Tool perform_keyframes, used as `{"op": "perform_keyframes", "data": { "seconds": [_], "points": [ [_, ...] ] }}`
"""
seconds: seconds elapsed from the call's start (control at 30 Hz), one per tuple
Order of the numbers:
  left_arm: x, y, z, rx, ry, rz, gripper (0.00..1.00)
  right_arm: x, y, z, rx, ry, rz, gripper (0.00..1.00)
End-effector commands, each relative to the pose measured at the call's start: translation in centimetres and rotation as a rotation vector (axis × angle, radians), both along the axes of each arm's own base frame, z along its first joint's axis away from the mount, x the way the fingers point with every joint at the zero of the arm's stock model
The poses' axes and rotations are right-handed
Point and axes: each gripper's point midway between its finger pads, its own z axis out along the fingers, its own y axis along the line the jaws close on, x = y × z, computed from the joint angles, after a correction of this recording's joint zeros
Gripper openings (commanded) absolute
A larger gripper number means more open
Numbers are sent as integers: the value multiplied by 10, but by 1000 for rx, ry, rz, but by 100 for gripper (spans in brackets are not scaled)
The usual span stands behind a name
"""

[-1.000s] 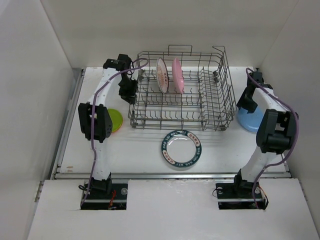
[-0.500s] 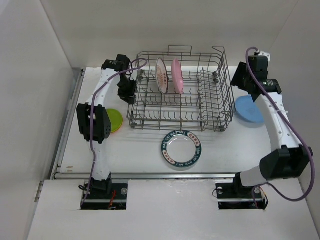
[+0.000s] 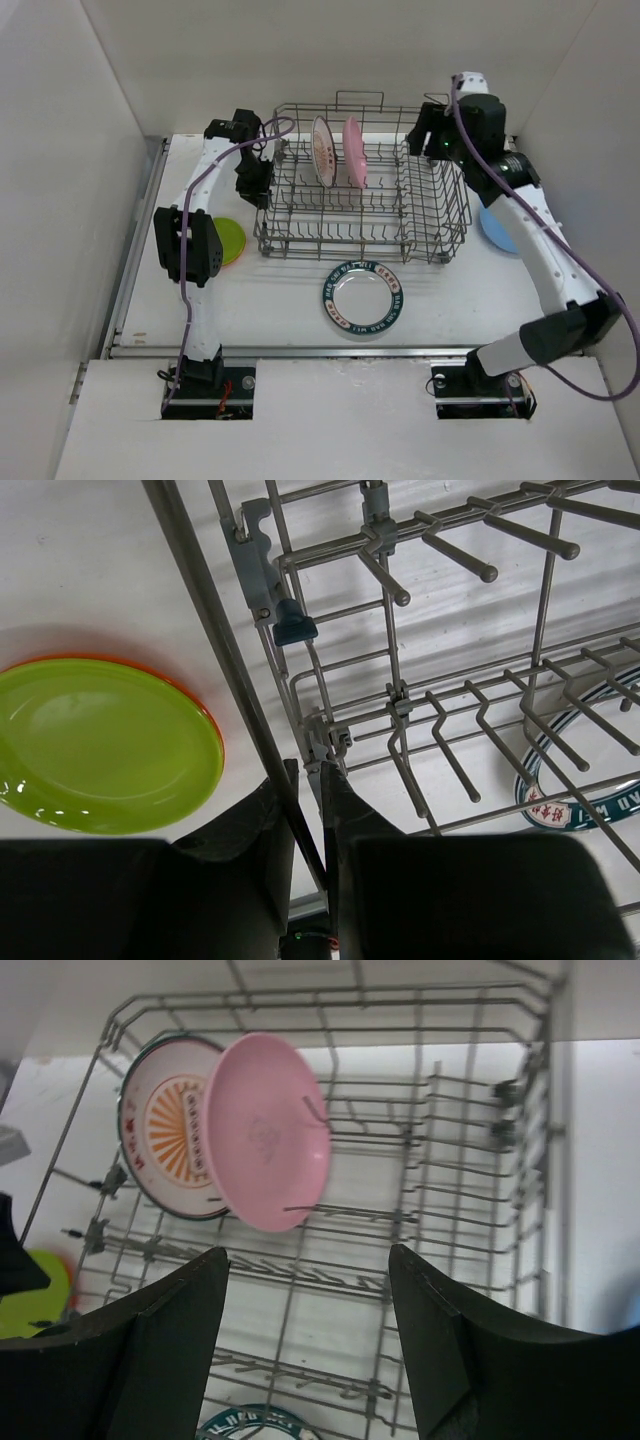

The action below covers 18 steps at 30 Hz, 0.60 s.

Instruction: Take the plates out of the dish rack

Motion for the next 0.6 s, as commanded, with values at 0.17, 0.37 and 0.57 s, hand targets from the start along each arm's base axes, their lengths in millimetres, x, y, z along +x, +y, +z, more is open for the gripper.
{"op": "perform_keyframes", "data": {
  "seconds": [0.17,0.37,0.57],
  "points": [
    [-14,12,30,58,-15,-52,6,61,104,-49,36,61,298,71],
    [-13,8,48,76,-75,-66,13,89,167,-90,53,104,433,70],
    [-16,5,50,100,-83,-98,19,108,192,-117,42,123,445,61]
  ]
}}
